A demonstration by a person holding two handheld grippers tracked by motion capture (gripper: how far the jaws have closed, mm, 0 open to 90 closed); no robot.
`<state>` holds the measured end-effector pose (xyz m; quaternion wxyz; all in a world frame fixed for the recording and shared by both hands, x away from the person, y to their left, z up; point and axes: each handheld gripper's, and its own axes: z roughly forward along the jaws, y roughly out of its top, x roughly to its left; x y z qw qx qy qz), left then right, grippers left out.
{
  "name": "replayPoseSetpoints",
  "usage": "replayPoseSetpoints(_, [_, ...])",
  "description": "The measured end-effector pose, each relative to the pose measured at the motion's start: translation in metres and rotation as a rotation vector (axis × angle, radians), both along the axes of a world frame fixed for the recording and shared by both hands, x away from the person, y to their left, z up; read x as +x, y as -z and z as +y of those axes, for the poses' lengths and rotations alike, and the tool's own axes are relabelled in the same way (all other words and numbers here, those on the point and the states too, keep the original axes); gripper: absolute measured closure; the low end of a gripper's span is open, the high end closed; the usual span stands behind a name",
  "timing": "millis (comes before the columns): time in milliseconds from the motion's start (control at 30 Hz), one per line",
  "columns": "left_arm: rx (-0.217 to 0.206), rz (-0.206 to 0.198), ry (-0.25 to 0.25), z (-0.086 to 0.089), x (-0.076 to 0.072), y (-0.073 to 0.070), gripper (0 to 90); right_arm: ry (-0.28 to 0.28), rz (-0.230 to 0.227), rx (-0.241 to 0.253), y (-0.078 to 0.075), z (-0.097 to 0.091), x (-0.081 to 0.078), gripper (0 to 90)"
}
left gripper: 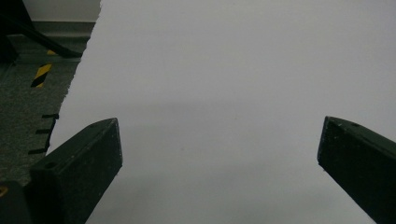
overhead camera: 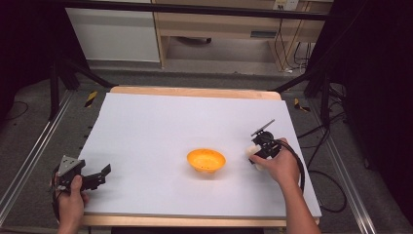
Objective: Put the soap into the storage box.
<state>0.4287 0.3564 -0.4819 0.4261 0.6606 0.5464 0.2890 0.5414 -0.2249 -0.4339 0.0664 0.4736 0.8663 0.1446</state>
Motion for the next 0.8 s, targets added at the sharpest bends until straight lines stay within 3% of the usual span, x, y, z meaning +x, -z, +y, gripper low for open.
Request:
replayPoseSetpoints(600, [-0.001,0.000,-0.001,0.000,0.000,0.000,0.0,-0.120,-0.038,-0.005,-0.039,0.024,-0.004,50.2])
replayPoseSetpoints(800, [0.002,0.001,0.000,0.000,0.000,0.000,0.0,-0.186,-0.052,-0.016,-0.048,0.035,-0.005,50.1])
